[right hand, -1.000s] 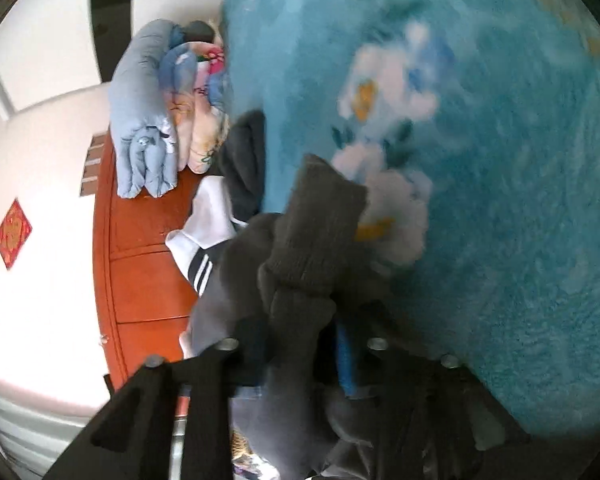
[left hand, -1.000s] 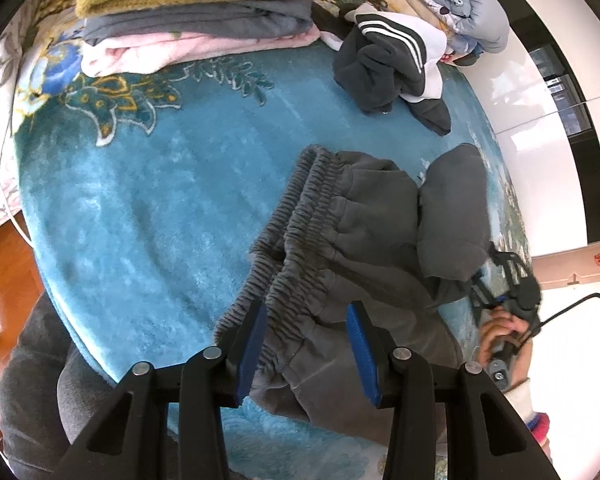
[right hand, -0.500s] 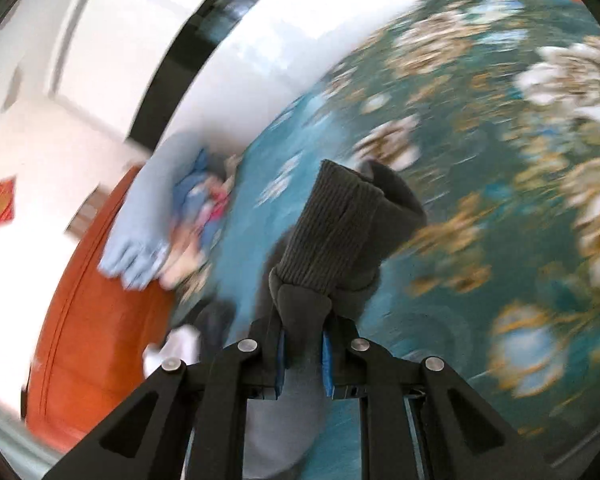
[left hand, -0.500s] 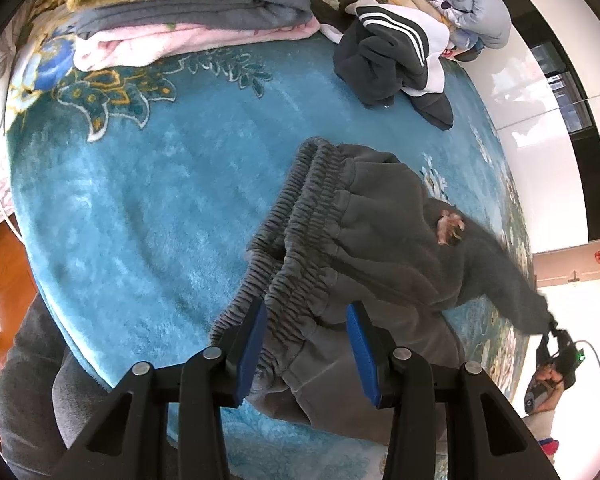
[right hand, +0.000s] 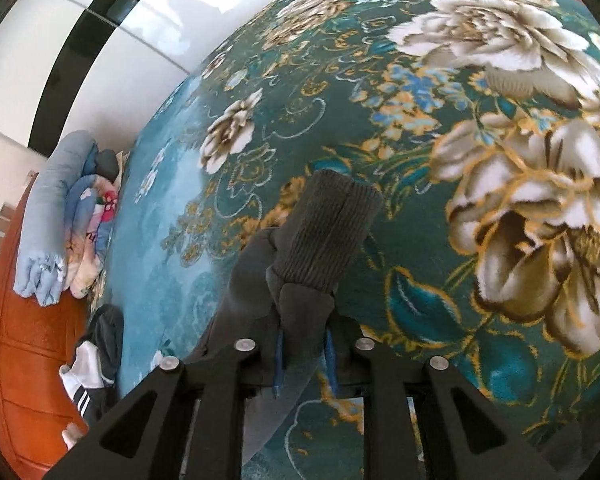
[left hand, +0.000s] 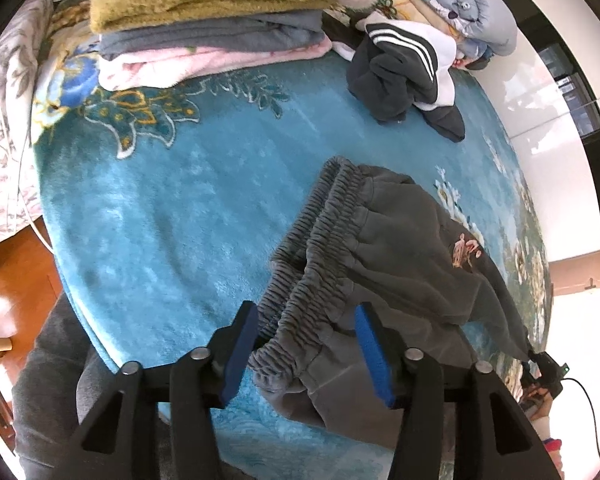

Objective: Fold clothes

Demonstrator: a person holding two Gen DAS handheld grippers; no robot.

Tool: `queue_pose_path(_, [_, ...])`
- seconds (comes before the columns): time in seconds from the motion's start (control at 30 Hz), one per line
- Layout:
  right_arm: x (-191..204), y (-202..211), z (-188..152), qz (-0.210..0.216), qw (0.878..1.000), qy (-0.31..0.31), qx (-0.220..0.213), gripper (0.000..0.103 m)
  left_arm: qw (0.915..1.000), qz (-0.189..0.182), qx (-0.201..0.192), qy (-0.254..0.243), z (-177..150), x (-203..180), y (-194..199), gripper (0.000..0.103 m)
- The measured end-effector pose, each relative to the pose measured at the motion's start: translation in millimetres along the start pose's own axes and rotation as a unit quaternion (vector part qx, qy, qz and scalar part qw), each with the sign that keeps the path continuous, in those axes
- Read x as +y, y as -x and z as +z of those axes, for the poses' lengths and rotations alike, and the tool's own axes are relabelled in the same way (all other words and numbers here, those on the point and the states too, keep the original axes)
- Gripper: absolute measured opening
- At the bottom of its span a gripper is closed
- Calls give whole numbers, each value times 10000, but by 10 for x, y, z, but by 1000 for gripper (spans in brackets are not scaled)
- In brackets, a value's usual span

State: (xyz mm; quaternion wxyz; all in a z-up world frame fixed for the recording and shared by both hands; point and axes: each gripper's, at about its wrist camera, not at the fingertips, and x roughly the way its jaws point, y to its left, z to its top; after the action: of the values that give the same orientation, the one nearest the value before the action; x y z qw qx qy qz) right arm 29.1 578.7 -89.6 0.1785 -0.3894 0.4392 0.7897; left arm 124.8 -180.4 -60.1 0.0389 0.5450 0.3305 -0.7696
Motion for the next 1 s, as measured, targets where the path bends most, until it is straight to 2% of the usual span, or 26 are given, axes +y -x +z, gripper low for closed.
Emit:
queue_pose_path(0.03, [-1, 77, 4, 26, 10000, 16, -57, 38, 10000, -5, -3, 9, -4, 8, 5, 59])
queue_pose_path(0.1, [-4, 237, 7, 89, 9998, 45, -169, 47, 10000, 1, 4, 27, -30, 35, 5, 60])
queue_pose_path(0.17, [-36, 443, -35, 253, 9994, 55, -217, 48, 10000, 9, 49, 57, -66, 66, -13, 61])
queue_pose_path(0.33, [-276, 1007, -238, 290, 9988, 284, -264, 58, 9990, -85, 408, 183, -242, 176, -181, 63])
queue_pose_path(0.47, [-793, 1496, -440, -8, 9996, 182, -229, 59, 9962, -144, 804, 302, -419, 216, -429, 63])
queue_pose_path(0.63, [-1689, 2041, -871, -402, 9966, -690, -197, 60, 9961, -103, 785, 401, -482, 237, -560, 61])
queue_pose_path(0.7, [-1918, 2049, -1072, -321, 9946, -988, 17, 60, 9959, -172, 750, 481, -489, 255, -577, 59])
queue_pose_path(0.73, [-2029, 2035, -1182, -252, 9930, -1147, 142, 60, 9956, -205, 737, 533, -491, 268, -586, 55])
queue_pose_path(0.83, [-2147, 1844, -1419, 255, 9864, -1558, 463, 60, 9945, -296, 719, 706, -493, 296, -610, 44])
queue_pose_path(0.9, [-2102, 1690, -1520, 573, 9829, -1663, 542, 60, 9936, -325, 718, 814, -488, 303, -618, 37])
queue_pose_path(1.0, [-1945, 1545, -1564, 734, 9830, -1606, 501, 60, 9912, -427, 674, 1053, -490, 308, -582, 26])
